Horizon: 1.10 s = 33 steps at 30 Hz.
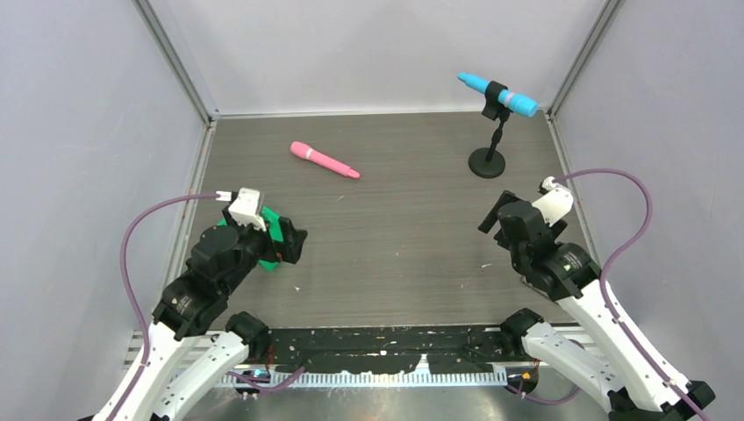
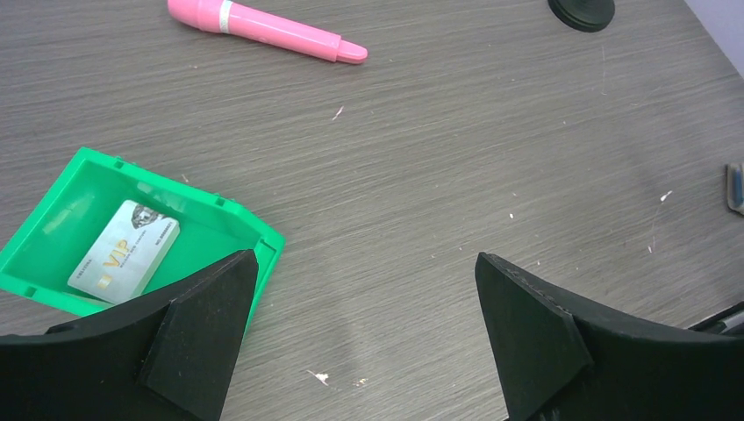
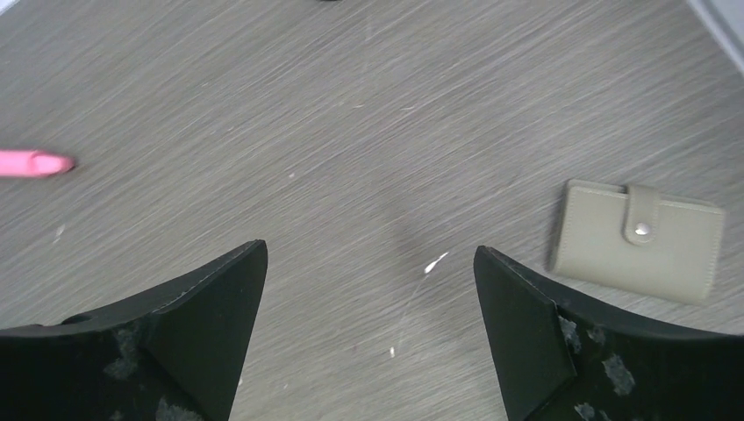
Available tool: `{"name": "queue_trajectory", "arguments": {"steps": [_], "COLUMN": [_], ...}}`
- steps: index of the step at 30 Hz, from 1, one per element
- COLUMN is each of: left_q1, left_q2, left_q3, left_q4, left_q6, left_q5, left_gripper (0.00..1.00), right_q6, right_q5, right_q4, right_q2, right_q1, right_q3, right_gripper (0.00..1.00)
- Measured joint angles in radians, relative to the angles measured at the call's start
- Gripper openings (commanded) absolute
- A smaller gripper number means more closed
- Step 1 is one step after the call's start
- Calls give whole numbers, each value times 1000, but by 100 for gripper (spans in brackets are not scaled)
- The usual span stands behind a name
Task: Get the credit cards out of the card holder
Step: Move the card holder to the center of the board.
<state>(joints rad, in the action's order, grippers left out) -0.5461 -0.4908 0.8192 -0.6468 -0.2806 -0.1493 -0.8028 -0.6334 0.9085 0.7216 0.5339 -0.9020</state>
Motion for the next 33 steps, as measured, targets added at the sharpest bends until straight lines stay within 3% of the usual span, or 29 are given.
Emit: {"name": "queue_trajectory", "arguments": {"steps": [1, 2, 4, 9, 14, 24, 33], "left_q1": [0, 0, 0, 0, 0, -18, -19], "left_q2": [0, 0, 0, 3, 29, 2, -11], "left_q3": [0, 0, 0, 0, -1, -1, -1], "left_q4": [0, 0, 1, 1, 4, 5, 4], "left_q6": [0, 0, -2, -4, -4, -4, -4], "left_q5": [5, 11, 19, 30, 34, 35, 33], "left_gripper": [99, 99, 99, 99, 99, 99, 99], "right_q6": [-2, -6, -11, -12, 11, 94, 104], "right_q5": [-23, -47, -87, -153, -159, -90, -1], "right_q4": [5, 7, 8, 30, 43, -45, -94], "right_q2": [8, 26, 70, 223, 357, 635, 809], "right_q1": [-2, -6, -15, -94, -263, -481, -586], "right_q3": [8, 11, 11, 10, 11, 47, 63], "right_gripper": [83, 71, 65, 64, 62, 60, 64]}}
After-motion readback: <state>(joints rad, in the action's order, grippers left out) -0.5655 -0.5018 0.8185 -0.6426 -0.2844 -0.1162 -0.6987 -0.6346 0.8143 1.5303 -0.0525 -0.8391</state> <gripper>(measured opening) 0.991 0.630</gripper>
